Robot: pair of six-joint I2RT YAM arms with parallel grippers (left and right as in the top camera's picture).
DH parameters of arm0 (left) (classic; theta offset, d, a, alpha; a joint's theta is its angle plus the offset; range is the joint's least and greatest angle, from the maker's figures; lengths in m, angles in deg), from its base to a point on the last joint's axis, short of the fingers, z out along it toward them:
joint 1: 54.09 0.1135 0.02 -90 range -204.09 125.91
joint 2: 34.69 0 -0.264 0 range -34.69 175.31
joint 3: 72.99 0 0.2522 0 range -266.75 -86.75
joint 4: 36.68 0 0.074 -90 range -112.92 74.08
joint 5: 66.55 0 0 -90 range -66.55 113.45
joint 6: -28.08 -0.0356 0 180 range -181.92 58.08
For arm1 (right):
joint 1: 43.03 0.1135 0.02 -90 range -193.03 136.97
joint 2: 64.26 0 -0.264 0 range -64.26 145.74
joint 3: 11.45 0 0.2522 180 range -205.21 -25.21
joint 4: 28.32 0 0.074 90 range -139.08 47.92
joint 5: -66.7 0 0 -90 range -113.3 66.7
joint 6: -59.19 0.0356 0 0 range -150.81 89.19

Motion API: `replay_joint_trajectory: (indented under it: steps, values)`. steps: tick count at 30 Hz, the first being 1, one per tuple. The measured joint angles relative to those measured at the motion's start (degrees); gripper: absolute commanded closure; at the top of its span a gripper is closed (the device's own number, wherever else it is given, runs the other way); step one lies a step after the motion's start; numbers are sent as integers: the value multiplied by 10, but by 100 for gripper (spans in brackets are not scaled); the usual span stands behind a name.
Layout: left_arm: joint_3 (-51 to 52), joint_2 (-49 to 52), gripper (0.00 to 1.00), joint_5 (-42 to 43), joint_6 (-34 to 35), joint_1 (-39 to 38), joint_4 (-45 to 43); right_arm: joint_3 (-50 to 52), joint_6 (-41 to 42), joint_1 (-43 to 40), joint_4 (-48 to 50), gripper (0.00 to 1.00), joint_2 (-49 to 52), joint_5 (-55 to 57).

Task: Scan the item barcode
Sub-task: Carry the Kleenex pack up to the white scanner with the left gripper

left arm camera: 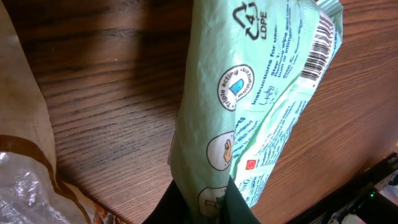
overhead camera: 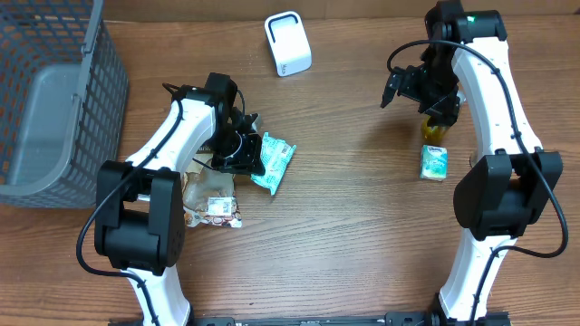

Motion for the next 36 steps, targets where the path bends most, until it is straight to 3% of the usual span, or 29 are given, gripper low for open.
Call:
replay_joint_trajectory:
  steps: [8,24,31,36]
  values:
    - [0,0,96,-4,0,0,0,0,-61,0,5,0,0,0]
    - [-31,0,96,10,13,9,32,0,-71,0,89,0,0,0]
    - [-290,0,96,-58,28,18,191,0,-71,0,89,0,0,0]
    - [-521,-2,96,-144,47,17,230,0,-71,0,89,0,0,0]
